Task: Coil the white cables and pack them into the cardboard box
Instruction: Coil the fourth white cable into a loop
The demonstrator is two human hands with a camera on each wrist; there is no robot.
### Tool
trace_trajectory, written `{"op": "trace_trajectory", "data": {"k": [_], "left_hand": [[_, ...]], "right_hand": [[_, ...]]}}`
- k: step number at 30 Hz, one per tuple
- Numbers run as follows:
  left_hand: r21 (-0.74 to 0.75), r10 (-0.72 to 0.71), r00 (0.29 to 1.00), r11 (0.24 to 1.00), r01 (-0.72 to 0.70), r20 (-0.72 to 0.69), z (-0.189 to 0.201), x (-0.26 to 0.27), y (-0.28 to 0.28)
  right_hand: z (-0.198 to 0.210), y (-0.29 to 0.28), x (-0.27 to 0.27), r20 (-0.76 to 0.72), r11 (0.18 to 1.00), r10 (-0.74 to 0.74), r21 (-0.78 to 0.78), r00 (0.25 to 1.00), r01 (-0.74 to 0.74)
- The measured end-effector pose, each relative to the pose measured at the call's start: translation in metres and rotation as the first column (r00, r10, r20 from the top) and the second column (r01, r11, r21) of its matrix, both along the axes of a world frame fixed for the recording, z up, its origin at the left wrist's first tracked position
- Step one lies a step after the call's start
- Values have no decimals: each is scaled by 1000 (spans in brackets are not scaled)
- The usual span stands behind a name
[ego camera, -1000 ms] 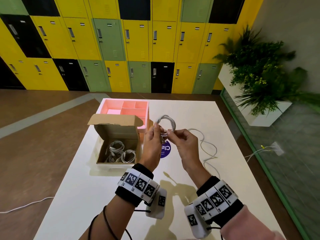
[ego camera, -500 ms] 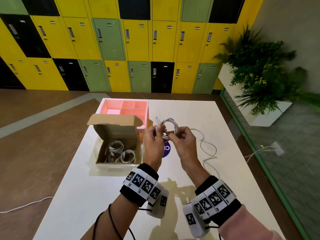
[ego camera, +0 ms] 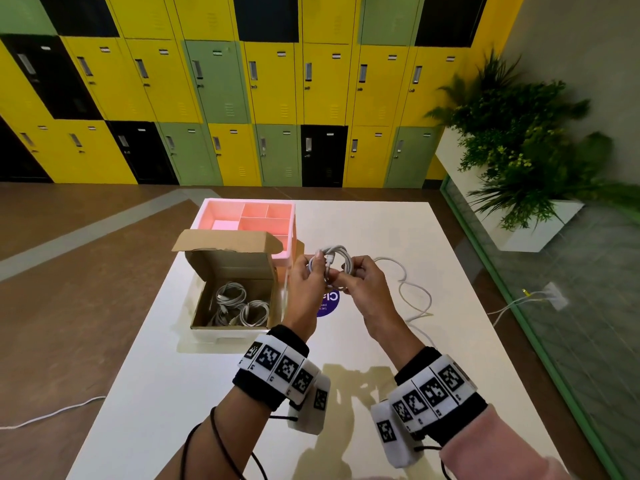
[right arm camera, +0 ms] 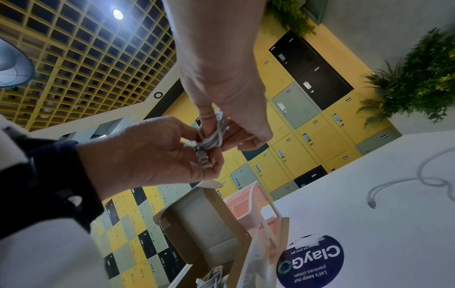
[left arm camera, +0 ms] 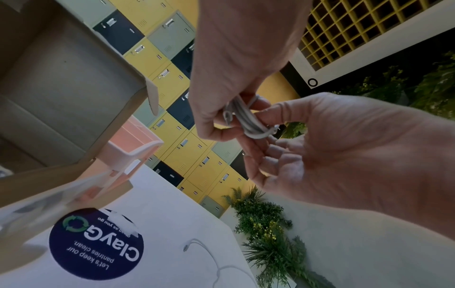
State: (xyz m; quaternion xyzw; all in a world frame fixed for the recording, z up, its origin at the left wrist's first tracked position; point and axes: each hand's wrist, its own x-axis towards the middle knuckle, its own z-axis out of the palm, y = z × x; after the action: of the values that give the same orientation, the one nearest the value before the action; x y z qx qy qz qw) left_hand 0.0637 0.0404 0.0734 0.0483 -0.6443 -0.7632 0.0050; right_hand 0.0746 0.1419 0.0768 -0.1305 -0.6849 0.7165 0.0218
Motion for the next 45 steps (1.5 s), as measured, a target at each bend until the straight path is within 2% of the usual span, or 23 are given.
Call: {"op": "trace_trajectory", "data": {"k": [6,10,13,15,21,25,28,32,38,41,45], "left_hand": [[144,-52,996,989,41,79,5,-2,-5],[252,-104,991,964,78,88,6,-5,-8],[377,-184,981,914,151,55,10,-5,-10],[408,-221,975,893,190,28,13,-4,-11],[376,-190,981,912,165,31,11,-5,-10],[341,-196,981,922,184,0,12,-2,-10],[320,-229,973,920,224,-25,13,0,-13],[183,-311,949,932,314,-47,9,1,-16],[175,-306,945,930,323,-117,6,6,-11],[162,-284,951,939,302,-125,4,7,-10],[194,-263,960,941,278,-100,5,5,-9]], "right_hand": [[4,9,2,-36,992,115,51,993,-113],[2,9,5,-156,984,85,169,984,-58],[2,10,6,-200,989,69,145,977,-40],[2,11,5,-214,988,81,149,974,-49],[0,7,7,-278,974,87,226,957,-22],[2,7,8,-295,973,118,225,948,-51],[6,12,5,-281,991,53,133,958,-16],[10,19,2,-217,996,-79,-57,973,68],[3,16,-3,-96,989,-133,-73,986,127],[6,19,-6,-87,983,-132,-136,987,120],[7,19,-7,-129,985,-121,-138,984,103]]}}
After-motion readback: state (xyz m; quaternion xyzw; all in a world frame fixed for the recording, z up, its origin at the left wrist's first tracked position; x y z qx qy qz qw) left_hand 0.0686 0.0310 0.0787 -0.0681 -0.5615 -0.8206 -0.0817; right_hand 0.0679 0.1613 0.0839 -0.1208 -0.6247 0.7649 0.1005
